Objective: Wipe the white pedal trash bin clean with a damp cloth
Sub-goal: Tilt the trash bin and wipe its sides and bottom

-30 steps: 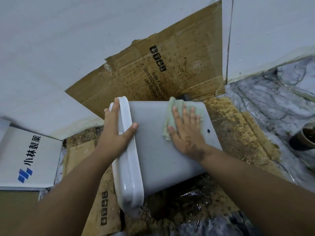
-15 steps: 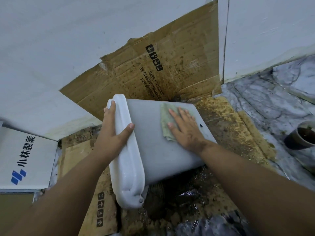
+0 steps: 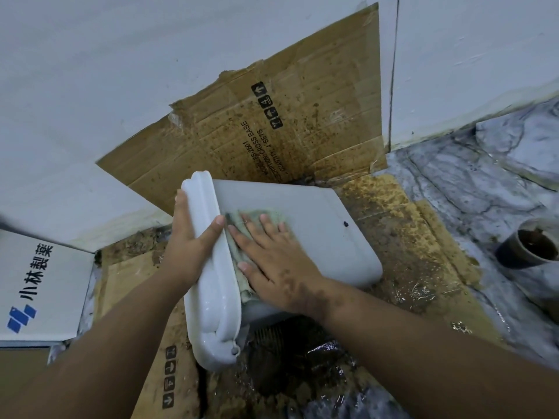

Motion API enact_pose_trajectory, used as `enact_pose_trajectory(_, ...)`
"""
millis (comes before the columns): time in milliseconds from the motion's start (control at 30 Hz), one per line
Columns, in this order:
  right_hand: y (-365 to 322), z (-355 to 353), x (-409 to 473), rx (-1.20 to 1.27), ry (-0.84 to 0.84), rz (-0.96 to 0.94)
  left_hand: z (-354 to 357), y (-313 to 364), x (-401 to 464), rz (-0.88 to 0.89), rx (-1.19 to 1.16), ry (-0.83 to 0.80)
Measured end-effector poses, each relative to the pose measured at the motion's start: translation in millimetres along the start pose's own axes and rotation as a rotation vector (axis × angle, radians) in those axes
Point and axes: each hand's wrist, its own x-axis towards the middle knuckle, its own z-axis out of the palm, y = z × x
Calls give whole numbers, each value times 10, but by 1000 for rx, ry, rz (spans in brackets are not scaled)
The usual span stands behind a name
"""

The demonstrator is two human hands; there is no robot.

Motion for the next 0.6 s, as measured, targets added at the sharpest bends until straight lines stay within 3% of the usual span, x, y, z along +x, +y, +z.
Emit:
enact_pose_trajectory(133,407,-5,-171,49,68,-15,43,18,12,-83,-10,83)
enact_pose_trajectory(300,1291,17,-658,112,90,368,66,72,-3,-64,45,165)
enact_pose_trajectory(433,1208,24,-702,113,127,540,140,157,-3,-39,27,217)
enact_pose_trajectory(500,779,-4,-524,123,128,438,153,166,7,-39,-17,254)
enact_pose_trajectory(600,18,-22,-308,101,101,113,122,141,31,-26,-70,236)
